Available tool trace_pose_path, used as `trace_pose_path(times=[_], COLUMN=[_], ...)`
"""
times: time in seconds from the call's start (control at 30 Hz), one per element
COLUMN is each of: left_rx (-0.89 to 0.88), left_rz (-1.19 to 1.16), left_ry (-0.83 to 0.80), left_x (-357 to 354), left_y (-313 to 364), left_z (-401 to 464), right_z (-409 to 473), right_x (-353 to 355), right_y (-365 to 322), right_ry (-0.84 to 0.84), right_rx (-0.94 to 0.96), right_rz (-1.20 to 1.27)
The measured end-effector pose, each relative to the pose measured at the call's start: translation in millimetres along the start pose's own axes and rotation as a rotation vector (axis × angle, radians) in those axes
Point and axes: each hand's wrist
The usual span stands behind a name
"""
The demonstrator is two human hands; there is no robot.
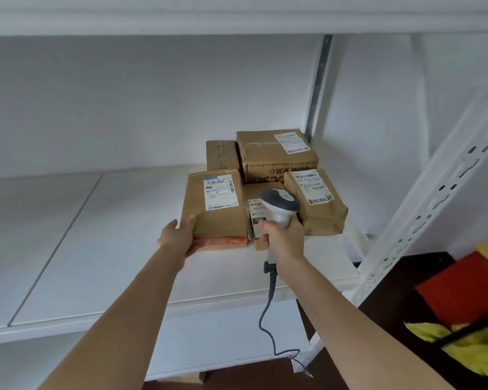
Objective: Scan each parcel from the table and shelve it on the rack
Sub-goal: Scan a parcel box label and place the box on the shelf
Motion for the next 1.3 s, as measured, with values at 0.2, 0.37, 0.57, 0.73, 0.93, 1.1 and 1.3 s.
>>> trace_pose_path(times=[0.2,0.37,0.57,0.73,0.93,1.1,1.3], left_rx=[-0.780,-1.071,-1.138,-1.237,-1.178,-1.031,-0.956], left_rz=[0.202,0.084,0.116,0.315,0.564,0.827,0.973], left_ry=[0.391,-0.074,-0.360,-0.600,-0.810,-1.028,-1.208], left_x=[-18,-81,-179,-258,-369,-459,-542], left_y=[9,3,-56,-113,-196,-270,-342], left_z=[-39,-79,-169,-249,-362,-450,-539], right_z=[-12,-37,-87,-129,-173,-226,-265], right_x=[-2,59,193,319,493,635,754], right_y=[-1,-2,-7,-10,-4,-10,-17], right_ry=[0.062,0.130,0.312,0.637,0.908,1.048,1.198], right_rx=[0.074,0.141,0.196,0.160,0.133,0.096,0.066], right_rz=[0.043,-0.061,-0.118,-0.046,0.050,0.040,0.083])
Point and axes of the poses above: each hand's wrist, its own z-axis towards the middle knuckle, its own x-axis out of the back of the hand, y = z × x, and after that the axes turned 4 degrees about x, right-handed
